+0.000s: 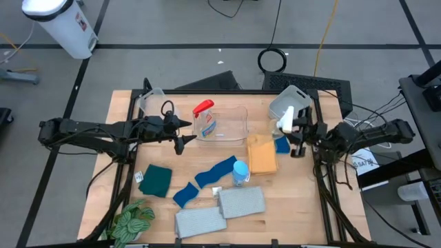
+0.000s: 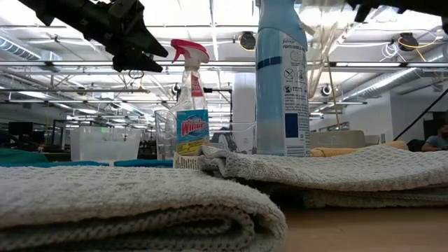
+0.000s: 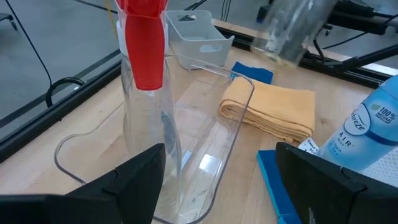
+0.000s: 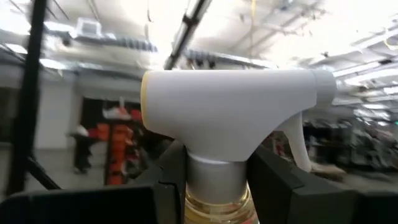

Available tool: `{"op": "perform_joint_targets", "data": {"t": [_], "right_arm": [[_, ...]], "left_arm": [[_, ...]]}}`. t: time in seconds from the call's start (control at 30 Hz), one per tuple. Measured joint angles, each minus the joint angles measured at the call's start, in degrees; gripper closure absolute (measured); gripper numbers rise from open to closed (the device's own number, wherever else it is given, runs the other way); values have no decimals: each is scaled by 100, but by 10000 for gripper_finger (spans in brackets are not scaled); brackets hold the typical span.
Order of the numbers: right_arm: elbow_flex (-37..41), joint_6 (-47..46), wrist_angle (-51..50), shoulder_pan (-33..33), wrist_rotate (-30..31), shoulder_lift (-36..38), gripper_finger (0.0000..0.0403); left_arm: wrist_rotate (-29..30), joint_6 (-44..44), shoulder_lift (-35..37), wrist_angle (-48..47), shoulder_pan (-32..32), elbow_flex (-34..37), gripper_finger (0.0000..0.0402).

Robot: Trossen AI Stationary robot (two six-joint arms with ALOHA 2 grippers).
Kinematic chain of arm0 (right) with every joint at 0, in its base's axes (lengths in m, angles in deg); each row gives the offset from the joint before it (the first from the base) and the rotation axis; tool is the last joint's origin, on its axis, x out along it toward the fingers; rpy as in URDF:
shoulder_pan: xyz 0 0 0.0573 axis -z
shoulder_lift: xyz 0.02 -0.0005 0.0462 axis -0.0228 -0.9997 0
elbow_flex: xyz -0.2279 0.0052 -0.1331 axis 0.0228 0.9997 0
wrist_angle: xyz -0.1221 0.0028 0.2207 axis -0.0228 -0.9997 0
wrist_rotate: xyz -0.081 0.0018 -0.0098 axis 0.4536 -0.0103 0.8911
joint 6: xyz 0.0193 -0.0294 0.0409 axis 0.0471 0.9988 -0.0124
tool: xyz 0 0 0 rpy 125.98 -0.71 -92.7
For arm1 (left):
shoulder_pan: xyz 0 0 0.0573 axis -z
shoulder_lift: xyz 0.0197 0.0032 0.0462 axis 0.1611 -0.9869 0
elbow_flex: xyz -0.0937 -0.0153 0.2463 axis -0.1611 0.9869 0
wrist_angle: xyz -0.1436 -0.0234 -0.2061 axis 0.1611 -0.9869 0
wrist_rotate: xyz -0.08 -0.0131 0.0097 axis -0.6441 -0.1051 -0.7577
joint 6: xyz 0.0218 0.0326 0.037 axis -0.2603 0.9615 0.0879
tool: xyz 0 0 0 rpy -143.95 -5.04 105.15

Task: Pick & Place Kitchen Items
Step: Put the yellow sprayer bottle into the transparent bin

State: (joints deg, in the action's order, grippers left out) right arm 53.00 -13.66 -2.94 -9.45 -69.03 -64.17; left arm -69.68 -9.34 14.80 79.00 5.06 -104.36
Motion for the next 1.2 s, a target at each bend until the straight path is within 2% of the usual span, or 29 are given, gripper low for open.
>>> {"op": "perform_joint_targets", "data": {"t": [0.17, 0.47, 0.7, 0.93, 1.07, 1.2], "right_arm": [[-456, -72, -398, 615, -147, -602, 298], [-710, -811, 466, 1748, -1521, -1870, 298], [-720, -1151, 1389, 2268, -2263, -2616, 299], [-752, -1404, 1642, 2563, -2274, -3033, 298], [-947, -1466, 1659, 2778, -2555, -3360, 299], [-1168, -1570, 1642, 2924, -2590, -3785, 298]], "left_arm": [[0, 2, 0, 0, 1, 0, 94], [0, 2, 0, 0, 2, 0, 94], [0, 2, 0, 0, 1, 0, 94], [0, 2, 2, 0, 2, 0, 94], [0, 2, 0, 0, 0, 0, 94], [0, 2, 0, 0, 0, 0, 94]]}}
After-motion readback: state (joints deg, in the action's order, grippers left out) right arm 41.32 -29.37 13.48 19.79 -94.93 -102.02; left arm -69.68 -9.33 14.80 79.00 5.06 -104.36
